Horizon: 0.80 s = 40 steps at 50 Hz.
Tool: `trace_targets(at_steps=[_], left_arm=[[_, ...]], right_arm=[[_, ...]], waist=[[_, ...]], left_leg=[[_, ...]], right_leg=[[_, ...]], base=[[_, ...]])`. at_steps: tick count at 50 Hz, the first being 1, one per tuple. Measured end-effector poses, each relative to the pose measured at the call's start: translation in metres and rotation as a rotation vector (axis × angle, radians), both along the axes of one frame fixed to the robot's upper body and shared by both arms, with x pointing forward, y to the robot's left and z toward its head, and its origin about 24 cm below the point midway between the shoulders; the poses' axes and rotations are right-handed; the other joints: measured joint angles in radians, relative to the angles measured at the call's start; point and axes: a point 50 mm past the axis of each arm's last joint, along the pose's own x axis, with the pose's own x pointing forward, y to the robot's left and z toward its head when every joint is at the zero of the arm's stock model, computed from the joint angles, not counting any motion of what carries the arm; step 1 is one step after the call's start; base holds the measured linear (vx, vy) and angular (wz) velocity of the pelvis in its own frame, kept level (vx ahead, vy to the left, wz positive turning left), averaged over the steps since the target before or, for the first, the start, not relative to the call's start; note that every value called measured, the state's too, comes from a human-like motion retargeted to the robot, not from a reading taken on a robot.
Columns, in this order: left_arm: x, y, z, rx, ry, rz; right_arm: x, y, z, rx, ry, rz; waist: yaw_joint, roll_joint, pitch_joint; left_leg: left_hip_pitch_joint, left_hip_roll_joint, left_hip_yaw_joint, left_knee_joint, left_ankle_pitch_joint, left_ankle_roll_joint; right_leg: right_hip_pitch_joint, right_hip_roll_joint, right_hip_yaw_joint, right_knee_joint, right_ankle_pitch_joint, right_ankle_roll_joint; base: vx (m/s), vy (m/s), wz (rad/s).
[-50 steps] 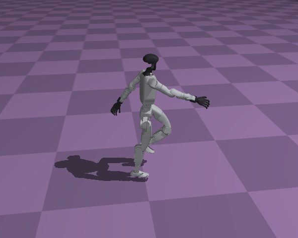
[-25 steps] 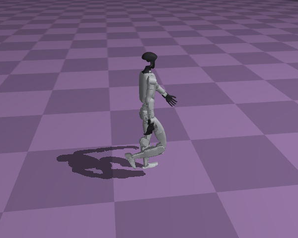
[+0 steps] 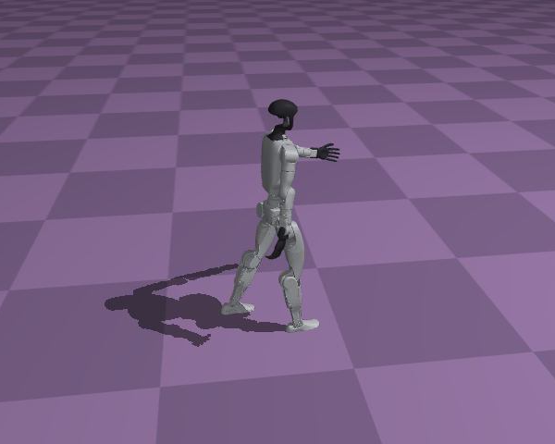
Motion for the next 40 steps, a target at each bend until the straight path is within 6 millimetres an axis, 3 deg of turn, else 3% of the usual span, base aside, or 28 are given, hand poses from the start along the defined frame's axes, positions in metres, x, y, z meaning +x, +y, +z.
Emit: trace_targets(at_steps=[2,4,6,8,11,14,17,20,22,25,28,30,32,35,37,40], left_arm=[[-0.053,0.001,-0.094,0.020,0.336,-0.009],[-0.134,-0.002,-0.176,0.078,0.722,-0.083],[-0.231,-0.010,-0.230,0.138,1.105,-0.200],[-0.331,-0.023,-0.256,0.163,1.433,-0.338],[-0.462,-0.048,-0.252,0.086,1.760,-0.480],[-0.562,-0.070,-0.218,-0.101,1.944,-0.519],[-0.625,-0.083,-0.178,-0.309,2.046,-0.513],[-0.653,-0.087,-0.152,-0.462,2.097,-0.503],[-0.652,-0.087,-0.152,-0.518,2.093,-0.451],[-0.631,-0.090,-0.172,-0.533,2.036,-0.319],[-0.580,-0.091,-0.209,-0.496,1.897,-0.204],[-0.525,-0.086,-0.236,-0.448,1.764,-0.153],[-0.453,-0.073,-0.257,-0.347,1.600,-0.174],[-0.313,-0.050,-0.259,-0.099,1.274,-0.292],[-0.209,-0.044,-0.230,0.055,0.994,-0.356],[-0.075,-0.055,-0.140,0.213,0.552,-0.436]], right_arm=[[0.071,-0.015,0.003,-0.080,-0.195,-0.063],[0.148,-0.029,0.019,-0.130,-0.459,-0.178],[0.227,-0.042,0.054,-0.163,-0.760,-0.308],[0.294,-0.052,0.103,-0.154,-1.040,-0.435],[0.366,-0.059,0.185,-0.099,-1.386,-0.549],[0.406,-0.062,0.263,-0.044,-1.649,-0.551],[0.422,-0.066,0.321,-0.010,-1.812,-0.501],[0.427,-0.069,0.352,0.027,-1.879,-0.481],[0.428,-0.069,0.357,0.057,-1.892,-0.495],[0.422,-0.066,0.341,0.089,-1.897,-0.525],[0.403,-0.062,0.286,0.105,-1.805,-0.520],[0.375,-0.061,0.230,0.079,-1.659,-0.493],[0.327,-0.061,0.160,0.015,-1.419,-0.441],[0.216,-0.048,0.061,-0.037,-0.926,-0.325],[0.129,-0.026,0.018,0.028,-0.556,-0.222],[0.005,0.021,-0.001,0.250,-0.051,-0.099]], waist=[[0.056,-0.045,-0.021],[0.066,-0.062,-0.088],[0.094,-0.058,-0.094],[0.143,-0.057,-0.080],[0.227,-0.074,-0.068],[0.298,-0.103,-0.063],[0.348,-0.135,-0.056],[0.375,-0.158,-0.054],[0.390,-0.162,-0.045],[0.412,-0.089,-0.028],[0.377,0.013,-0.032],[0.332,0.050,-0.036],[0.290,0.081,-0.036],[0.225,0.115,-0.061],[0.161,0.131,-0.073],[0.058,0.159,-0.069]], left_leg=[[-0.170,-0.058,0.055,0.327,0.038,0.049],[-0.477,-0.068,0.105,0.787,0.051,0.077],[-0.675,-0.042,0.147,1.121,0.049,0.083],[-0.813,0.001,0.195,1.358,0.003,0.102],[-0.972,0.090,0.276,1.552,-0.095,0.153],[-1.078,0.156,0.341,1.565,-0.149,0.184],[-1.116,0.173,0.389,1.403,-0.154,0.179],[-1.055,0.186,0.472,1.060,-0.141,0.167],[-0.918,0.189,0.605,0.698,-0.114,0.141],[-0.643,0.183,0.862,0.111,-0.012,0.016],[-0.498,0.174,0.992,-0.156,0.078,-0.102],[-0.449,0.164,0.970,-0.178,0.083,-0.135],[-0.392,0.149,0.881,-0.178,0.072,-0.145],[-0.341,0.132,0.714,-0.178,0.048,-0.137],[-0.320,0.116,0.589,-0.178,0.035,-0.120],[-0.290,0.105,0.401,-0.152,0.008,-0.094]], right_leg=[[0.015,-0.050,0.045,0.002,-0.029,-0.009],[-0.021,-0.073,0.053,0.006,-0.059,-0.045],[-0.006,-0.065,0.066,0.012,-0.096,-0.077],[0.022,-0.053,0.093,0.021,-0.129,-0.103],[0.049,-0.046,0.129,0.025,-0.157,-0.134],[0.073,-0.050,0.140,0.027,-0.170,-0.157],[0.102,-0.063,0.127,0.033,-0.182,-0.166],[0.133,-0.071,0.106,0.039,-0.191,-0.156],[0.162,-0.071,0.100,0.042,-0.196,-0.135],[0.245,0.002,0.103,0.059,-0.210,-0.115],[0.329,0.088,0.082,0.106,-0.198,-0.143],[0.357,0.105,0.044,0.174,-0.144,-0.167],[0.336,0.111,-0.014,0.344,-0.058,-0.180],[0.166,0.094,-0.111,0.786,0.039,-0.153],[0.034,0.065,-0.151,1.076,0.044,-0.154],[-0.146,0.026,-0.166,1.429,-0.031,-0.181]], base=[[0.53,-0.16,-0.94],[0.49,-0.09,-0.15],[0.54,-0.05,-0.40],[0.57,-0.03,-0.77],[0.54,0.00,-0.71],[0.53,0.05,-0.30],[0.55,0.10,0.11],[0.58,0.14,0.28],[0.63,0.19,0.12],[0.68,0.26,0.00],[0.69,0.31,0.75],[0.67,0.33,1.48],[0.67,0.33,1.85],[0.61,0.28,2.37],[0.56,0.19,2.97],[0.53,0.11,3.11]])
